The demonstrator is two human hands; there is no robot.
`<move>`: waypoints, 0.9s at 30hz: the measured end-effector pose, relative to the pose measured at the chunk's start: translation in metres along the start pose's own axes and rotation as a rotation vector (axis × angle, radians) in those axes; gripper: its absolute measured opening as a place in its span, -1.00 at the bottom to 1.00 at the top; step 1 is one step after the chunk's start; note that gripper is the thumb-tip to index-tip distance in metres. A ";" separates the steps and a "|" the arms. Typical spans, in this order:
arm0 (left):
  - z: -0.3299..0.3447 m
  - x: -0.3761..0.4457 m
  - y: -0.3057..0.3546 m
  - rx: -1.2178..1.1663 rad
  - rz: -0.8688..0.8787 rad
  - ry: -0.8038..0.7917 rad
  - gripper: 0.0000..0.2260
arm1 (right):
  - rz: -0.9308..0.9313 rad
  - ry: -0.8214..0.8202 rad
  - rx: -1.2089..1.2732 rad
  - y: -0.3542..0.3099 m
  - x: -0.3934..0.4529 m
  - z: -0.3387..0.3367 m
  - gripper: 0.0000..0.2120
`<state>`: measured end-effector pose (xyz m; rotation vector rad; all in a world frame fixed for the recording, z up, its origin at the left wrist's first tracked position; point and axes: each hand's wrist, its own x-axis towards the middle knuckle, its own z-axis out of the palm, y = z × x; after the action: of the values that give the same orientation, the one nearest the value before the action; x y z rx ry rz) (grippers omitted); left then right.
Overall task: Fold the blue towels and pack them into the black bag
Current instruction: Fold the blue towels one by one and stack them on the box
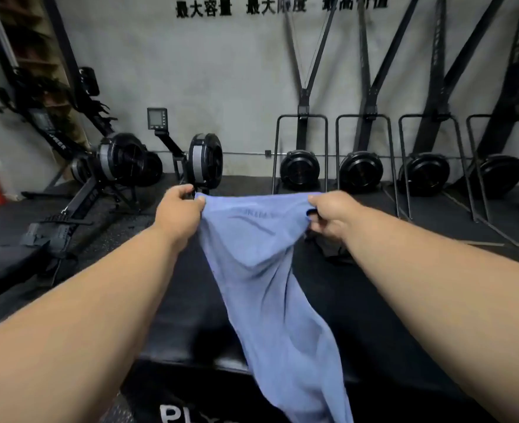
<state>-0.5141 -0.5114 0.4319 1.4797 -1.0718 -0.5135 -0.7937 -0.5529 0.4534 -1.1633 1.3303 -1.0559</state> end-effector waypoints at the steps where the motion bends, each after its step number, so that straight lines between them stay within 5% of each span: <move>1: -0.003 0.015 0.028 -0.023 0.048 0.017 -0.74 | -0.051 0.015 0.061 -0.034 0.010 -0.001 -0.76; 5: -0.030 0.061 0.128 -0.228 0.136 0.124 -0.48 | -0.236 0.035 0.263 -0.152 0.030 -0.011 -0.85; 9: -0.048 0.068 0.197 -0.406 0.174 0.133 -0.54 | -0.366 0.025 0.319 -0.237 0.060 -0.019 -0.84; 18: -0.082 0.050 0.264 -0.654 0.238 0.078 -0.52 | -0.494 -0.053 0.400 -0.305 -0.006 -0.013 -0.85; 22: -0.092 0.041 0.266 -0.713 0.235 -0.024 -0.51 | -0.556 -0.036 0.385 -0.304 -0.026 -0.018 -0.67; 27: -0.109 0.001 0.184 -0.480 0.140 -0.108 -0.59 | -0.493 -0.081 0.223 -0.195 -0.074 -0.025 -0.81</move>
<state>-0.4850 -0.4350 0.6293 0.9592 -1.0378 -0.7009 -0.8029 -0.5077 0.6582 -1.3800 0.8505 -1.4494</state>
